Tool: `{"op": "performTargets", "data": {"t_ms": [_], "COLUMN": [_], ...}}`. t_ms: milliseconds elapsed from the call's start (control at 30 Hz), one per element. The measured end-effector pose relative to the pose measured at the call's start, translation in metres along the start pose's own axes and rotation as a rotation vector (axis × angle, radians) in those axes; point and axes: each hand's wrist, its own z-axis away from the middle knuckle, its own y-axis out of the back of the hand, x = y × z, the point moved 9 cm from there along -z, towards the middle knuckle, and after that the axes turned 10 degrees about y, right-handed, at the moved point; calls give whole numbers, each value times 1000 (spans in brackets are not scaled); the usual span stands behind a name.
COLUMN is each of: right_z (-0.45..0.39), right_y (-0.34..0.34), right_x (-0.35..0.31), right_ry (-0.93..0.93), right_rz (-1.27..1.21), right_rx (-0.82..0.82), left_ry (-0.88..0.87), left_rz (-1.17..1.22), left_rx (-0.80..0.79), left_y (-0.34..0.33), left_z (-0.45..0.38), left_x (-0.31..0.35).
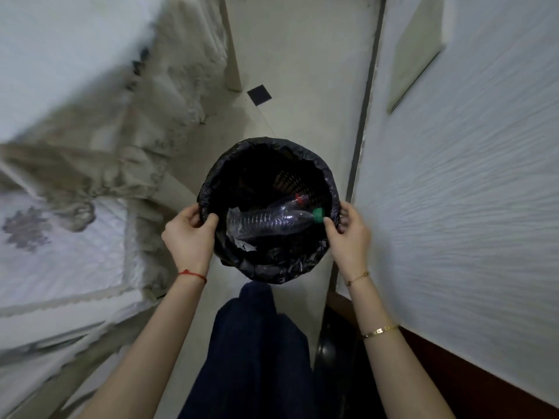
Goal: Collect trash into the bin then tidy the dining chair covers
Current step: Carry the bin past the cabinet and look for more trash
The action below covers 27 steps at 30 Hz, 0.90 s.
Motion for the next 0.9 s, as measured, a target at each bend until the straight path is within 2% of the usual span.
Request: {"op": "performTargets", "data": {"t_ms": [133,367,667,900], "right_z": [33,90,154,204], "right_y": [54,118,141,144], "right_x": [-84,-182,-252,-308], "right_ry": [26,118,219,314], "right_rz": [-21,-10,9,-25], "right_rx": [-20,-53,-209,-246], "left_ry": [0,-63,-7,10], "left_rz": [58,78,155,314], "left_rx": [-29,46,194,259], "left_y": [63,160,261,322], "left_z": [62,163,254,307], "left_x": [44,77,43,11]}}
